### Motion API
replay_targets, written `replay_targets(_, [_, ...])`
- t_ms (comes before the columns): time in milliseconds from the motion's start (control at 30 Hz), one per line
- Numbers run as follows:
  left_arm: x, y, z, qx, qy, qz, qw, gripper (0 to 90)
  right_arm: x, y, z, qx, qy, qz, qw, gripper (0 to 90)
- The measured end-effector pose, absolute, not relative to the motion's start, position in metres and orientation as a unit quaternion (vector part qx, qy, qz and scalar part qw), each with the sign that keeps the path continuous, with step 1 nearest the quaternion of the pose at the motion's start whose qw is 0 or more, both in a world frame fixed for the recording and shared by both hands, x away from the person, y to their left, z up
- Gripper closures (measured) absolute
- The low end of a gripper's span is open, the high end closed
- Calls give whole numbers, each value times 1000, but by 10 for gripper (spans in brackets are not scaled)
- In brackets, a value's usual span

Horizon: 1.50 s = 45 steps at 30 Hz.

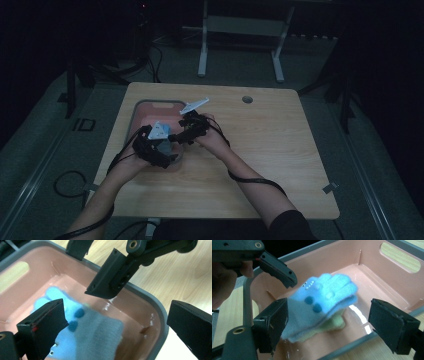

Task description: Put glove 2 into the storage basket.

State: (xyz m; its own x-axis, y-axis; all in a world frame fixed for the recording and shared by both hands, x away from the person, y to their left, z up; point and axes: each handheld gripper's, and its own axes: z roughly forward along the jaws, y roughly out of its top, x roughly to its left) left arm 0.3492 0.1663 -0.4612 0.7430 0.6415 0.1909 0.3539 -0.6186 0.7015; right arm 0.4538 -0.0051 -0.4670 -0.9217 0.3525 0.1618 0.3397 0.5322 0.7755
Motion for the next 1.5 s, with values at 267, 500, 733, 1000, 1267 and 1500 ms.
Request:
replay_targets(267, [343, 157, -460, 873, 281, 199, 347, 18, 455, -24, -468, 198, 875, 441, 21, 161])
replay_targets(500, [338, 140, -463, 874, 270, 190, 357, 18, 454, -38, -476, 209, 874, 439, 22, 161])
replay_targets(733, [333, 128, -466, 872, 263, 187, 368, 18, 451, -53, -486, 220, 871, 438, 19, 158])
replay_targets(1000, [324, 108, -469, 879, 238, 187, 368, 18, 450, -71, -491, 225, 872, 435, 21, 158])
replay_targets(1267, [317, 90, -470, 883, 217, 176, 376, 18, 445, -87, -501, 231, 873, 430, 21, 158])
replay_targets(1500, [312, 79, -476, 885, 209, 168, 381, 18, 443, -104, -503, 240, 870, 430, 28, 158])
